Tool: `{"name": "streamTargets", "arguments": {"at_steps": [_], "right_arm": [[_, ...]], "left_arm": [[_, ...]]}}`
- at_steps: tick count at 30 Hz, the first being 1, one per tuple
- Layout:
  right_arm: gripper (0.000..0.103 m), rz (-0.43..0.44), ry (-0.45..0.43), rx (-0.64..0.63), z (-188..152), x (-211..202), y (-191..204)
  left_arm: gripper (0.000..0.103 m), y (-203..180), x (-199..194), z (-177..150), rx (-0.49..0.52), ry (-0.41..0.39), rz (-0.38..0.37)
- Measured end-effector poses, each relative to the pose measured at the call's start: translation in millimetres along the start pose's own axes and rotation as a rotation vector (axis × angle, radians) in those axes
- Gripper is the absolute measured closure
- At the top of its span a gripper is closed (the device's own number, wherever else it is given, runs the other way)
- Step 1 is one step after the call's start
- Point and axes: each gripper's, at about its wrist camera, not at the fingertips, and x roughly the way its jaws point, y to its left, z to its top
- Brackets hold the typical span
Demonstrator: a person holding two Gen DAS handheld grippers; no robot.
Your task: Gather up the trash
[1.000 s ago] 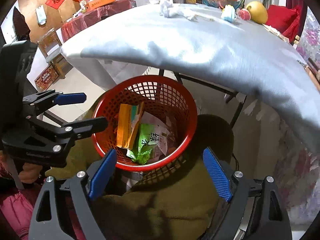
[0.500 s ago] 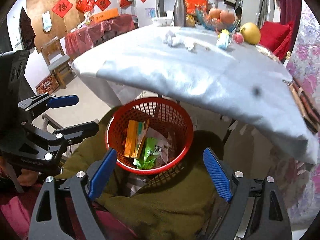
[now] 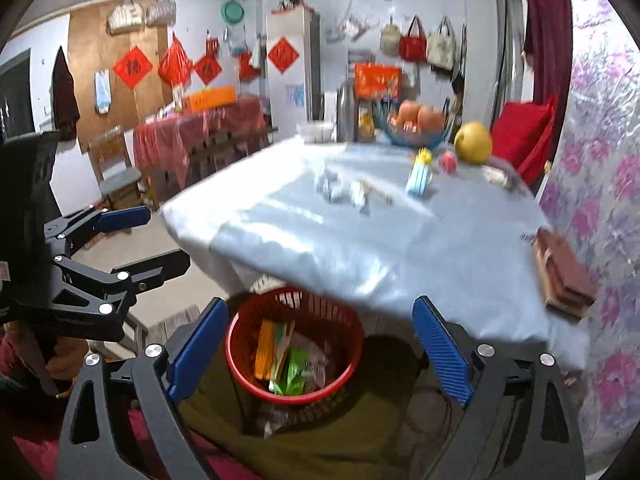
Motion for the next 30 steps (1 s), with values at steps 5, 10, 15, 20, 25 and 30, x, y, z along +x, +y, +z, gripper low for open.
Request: {"name": "streamTargets", "arguments": {"at_steps": [5,10,15,20,25,30], "right_arm": [[0.008,-0.019,-0.094,0.011,19.1,-23.0,-2.7],[0.006,-0.007,-0.17,0.049,38.7,-37.0,-12.4],[0.006,0.004,-0.198,0.077,57.6,-32.3,-26.4],[0.006,0.015,-0.173,0.109,70.8,-4.8,-40.9],[0.006,0.033,-0.129,0.153,84.2,37.2,-60.7],[0.006,0.022,-0.084,0.185,96.9,81.1,-81.1]], "left_arm": [[0.007,-3.7,-15.3,20.3,0.025,-0.075,0.023],[0.007,-2.7,-13.6,31.1,0.025,-0.106,0.043],[0.007,3.2,4.8,42.2,0.013,-0.099,0.046],[0.007,12.4,34.2,53.9,-0.008,-0.067,0.055],[0.007,27.3,73.3,65.9,-0.044,-0.009,0.052],[0.007,46.4,117.5,78.0,-0.084,0.054,0.046]]}}
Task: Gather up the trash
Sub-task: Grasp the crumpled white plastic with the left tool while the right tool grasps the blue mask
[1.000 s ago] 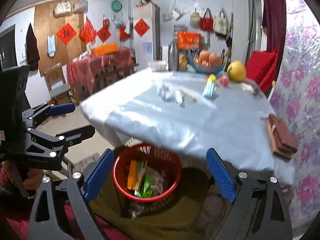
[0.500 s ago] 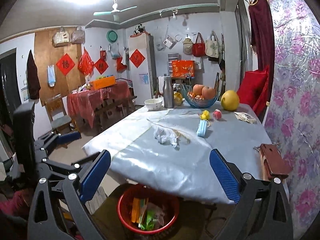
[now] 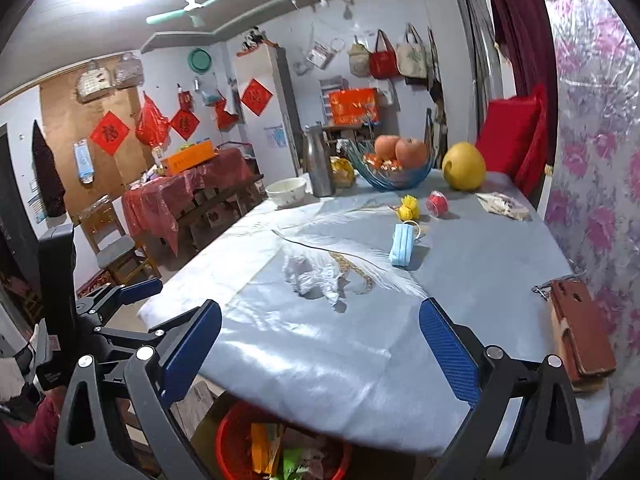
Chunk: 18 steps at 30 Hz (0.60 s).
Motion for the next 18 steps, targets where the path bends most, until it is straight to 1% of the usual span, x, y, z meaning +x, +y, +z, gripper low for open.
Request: {"name": "streamTargets", "arguments": {"at_steps": [4,9,14,18], "right_arm": [[0.006,-0.015,0.031,0.021,5.8,38.4,-16.3],[0.006,-0.038,0.084,0.056,5.1,88.6,-35.5],[0.006,-0.074,0.121,0.074,0.8,128.6,-54.1],[0.006,-0.083,0.131,0.094,1.4,150.7,-68.6]], "left_arm": [[0.007,11.7,32.4,9.7,-0.032,0.049,0.0],[0.007,24.8,76.5,15.8,-0.084,0.128,-0.023],[0.007,23.4,111.1,23.7,-0.086,0.178,-0.031],[0.007,16.1,142.8,35.5,-0.079,0.214,-0.059]]}}
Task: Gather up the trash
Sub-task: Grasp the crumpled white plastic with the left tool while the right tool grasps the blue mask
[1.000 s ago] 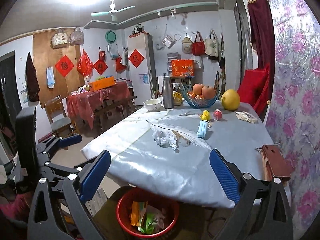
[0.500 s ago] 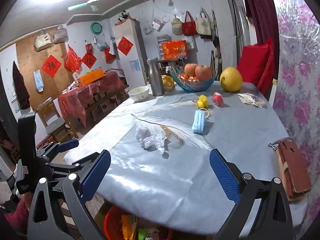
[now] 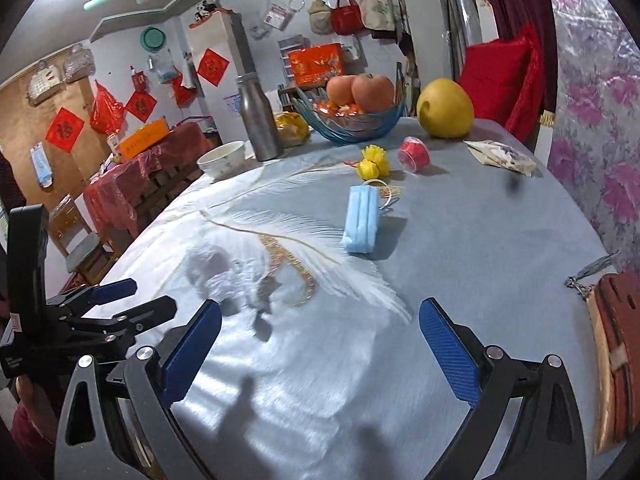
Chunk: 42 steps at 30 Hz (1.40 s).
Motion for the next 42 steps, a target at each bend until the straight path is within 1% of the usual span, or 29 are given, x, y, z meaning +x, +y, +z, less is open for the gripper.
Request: {"name": "streamTargets", "arguments": {"at_steps": [5,9,13,18,19,21,22,23,24,25,26,29,36,42], "right_arm": [[0.006,-0.02,-0.013,0.026,11.1,16.6,-14.2],[0.006,-0.021,-0.006,0.058,23.3,33.0,-25.8],[0.006,-0.023,-0.007,0.089,29.5,46.8,-33.9],[0.006,-0.03,0.005,0.078,26.7,59.7,-31.5],[0.006,-0.03,0.007,0.073,25.5,61.7,-30.4],[0.006,-0.034,0.013,0.062,21.7,66.7,-29.0],[0.006,-0.038,0.024,0.061,18.5,70.7,-29.2],[0.006,-0.025,0.052,0.072,17.4,74.8,-30.6],[0.006,0.015,0.071,0.1,15.5,78.4,-35.2],[0.006,0.033,0.076,0.128,13.7,80.0,-40.1],[0.006,0.025,0.076,0.157,13.0,80.5,-45.1],[0.006,0.038,0.065,0.19,10.8,80.7,-51.7],[0.006,0.027,0.075,0.204,10.4,84.2,-54.6],[0.006,0.014,0.075,0.236,8.2,83.8,-60.9]], "left_arm": [[0.007,-5.6,37.9,17.9,-0.006,0.07,-0.025],[0.007,-11.6,63.9,24.9,0.007,0.108,-0.006],[0.007,-13.0,77.3,25.5,0.012,0.132,0.029],[0.008,-10.1,76.8,24.0,0.012,0.117,0.034],[0.009,-10.2,76.7,24.3,0.009,0.113,0.036],[0.015,-7.3,73.8,23.2,-0.004,0.097,0.041],[0.016,-6.8,74.0,24.0,-0.01,0.093,0.039],[0.017,-5.6,73.3,23.9,-0.015,0.089,0.037],[0.018,-4.9,72.8,24.0,-0.02,0.086,0.038],[0.019,-4.5,72.7,23.9,-0.023,0.085,0.044],[0.019,-5.4,72.9,24.0,-0.02,0.085,0.049],[0.02,-10.0,75.3,24.1,-0.002,0.092,0.075],[0.027,-12.3,75.8,23.1,0.003,0.09,0.122],[0.033,-9.5,73.8,22.1,-0.011,0.078,0.119]]}}
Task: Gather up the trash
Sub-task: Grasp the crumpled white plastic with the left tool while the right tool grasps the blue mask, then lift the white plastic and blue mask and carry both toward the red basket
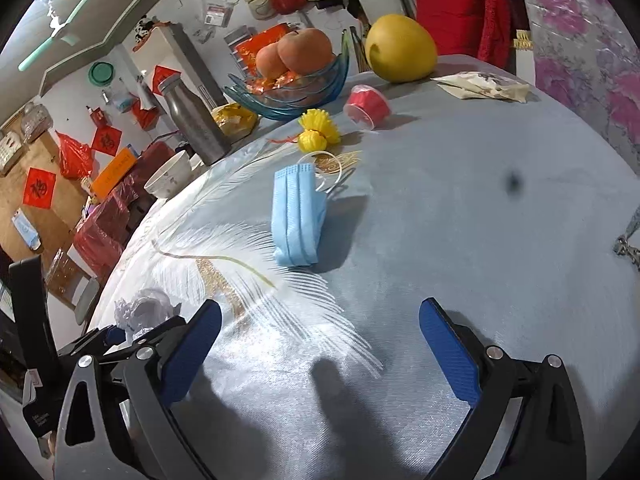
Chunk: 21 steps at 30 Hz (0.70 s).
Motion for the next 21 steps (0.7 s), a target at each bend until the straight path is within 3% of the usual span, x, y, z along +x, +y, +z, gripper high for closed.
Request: {"name": "streamTargets", "arguments": {"at_steps": [4,7,9,14,17,18,19,21], "right_arm": [[0.006,-0.017,0.011,-0.006,0.6,2.8,1.3],[0.006,-0.017,0.041,-0.047,5.8,11.8,12.1],[0.006,-0.017,0.053,-0.067,12.5,19.4,21.1],[0.01,-0.066,0.08,-0.095,42.9,51.8,37.7],[0.034,-0.108,0.101,-0.107,50.9,67.5,38.5],[0.065,-0.134,0.098,-0.126,52.2,69.7,40.3],[0.077,-0.144,0.105,-0.128,52.6,70.9,39.3],[0.081,-0.079,0.093,-0.086,52.1,63.0,32.7]], "left_arm": [[0.043,0.9,-2.2,-0.5,-0.005,-0.012,-0.012],[0.059,2.0,-4.0,-1.0,-0.011,-0.023,-0.032],[0.076,3.4,-5.0,-1.6,-0.018,-0.028,-0.061],[0.079,10.5,-12.7,-1.9,-0.052,-0.067,-0.118],[0.079,12.6,-15.4,-2.4,-0.058,-0.074,-0.142],[0.079,14.9,-18.0,-2.8,-0.069,-0.082,-0.16],[0.079,17.3,-20.4,-3.1,-0.08,-0.088,-0.174],[0.079,21.0,-23.8,-5.1,-0.089,-0.087,-0.186]]}}
